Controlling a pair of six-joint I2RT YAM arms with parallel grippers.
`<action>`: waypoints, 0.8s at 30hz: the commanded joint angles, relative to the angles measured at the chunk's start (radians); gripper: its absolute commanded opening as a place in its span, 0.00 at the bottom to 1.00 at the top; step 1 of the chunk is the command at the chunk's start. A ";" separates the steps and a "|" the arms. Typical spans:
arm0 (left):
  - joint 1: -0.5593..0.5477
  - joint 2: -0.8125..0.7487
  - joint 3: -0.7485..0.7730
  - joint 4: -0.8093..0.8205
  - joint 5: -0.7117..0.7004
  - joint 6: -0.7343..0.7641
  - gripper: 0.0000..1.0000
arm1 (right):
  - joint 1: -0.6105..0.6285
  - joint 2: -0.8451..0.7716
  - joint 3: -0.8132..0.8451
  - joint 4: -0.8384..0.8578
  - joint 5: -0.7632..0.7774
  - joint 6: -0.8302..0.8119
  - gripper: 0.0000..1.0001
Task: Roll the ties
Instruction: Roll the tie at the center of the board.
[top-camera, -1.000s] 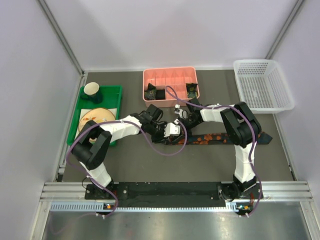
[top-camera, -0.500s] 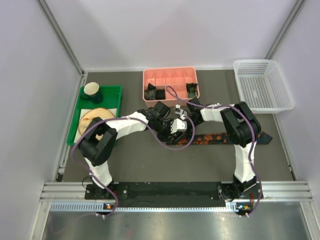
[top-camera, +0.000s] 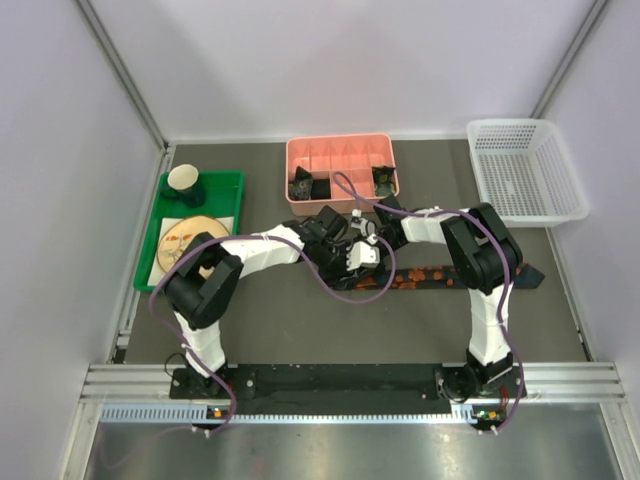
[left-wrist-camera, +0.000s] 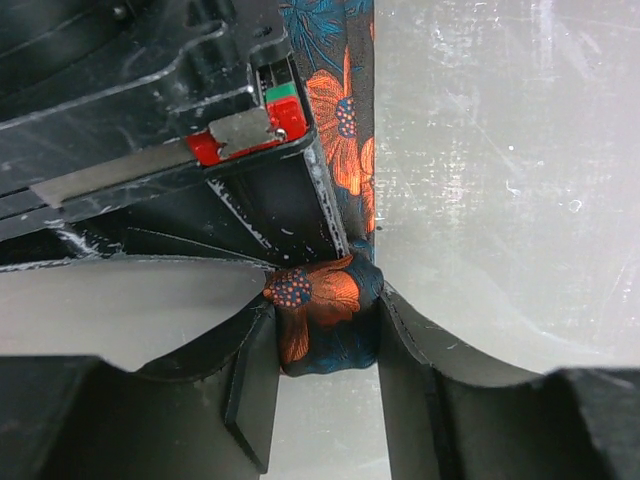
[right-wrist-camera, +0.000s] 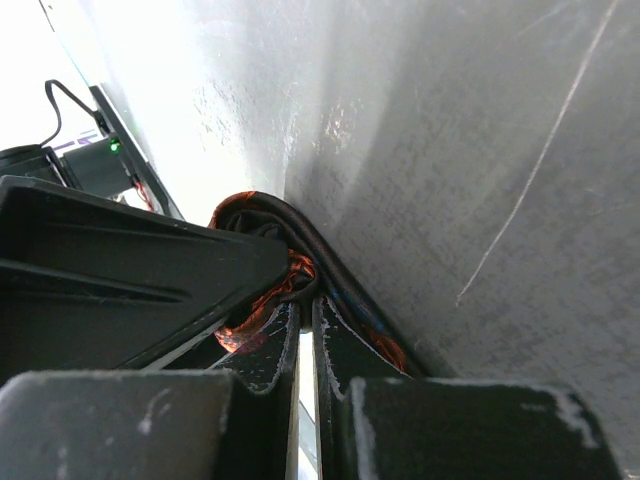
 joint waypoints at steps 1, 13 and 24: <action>-0.043 0.078 -0.003 0.062 0.005 0.016 0.45 | 0.010 0.038 -0.032 0.023 0.136 -0.028 0.00; -0.025 -0.008 -0.058 -0.012 -0.023 0.065 0.57 | 0.007 0.035 -0.035 0.014 0.160 -0.039 0.00; -0.011 -0.036 -0.061 0.043 -0.023 0.022 0.43 | 0.004 0.034 -0.042 0.009 0.160 -0.043 0.00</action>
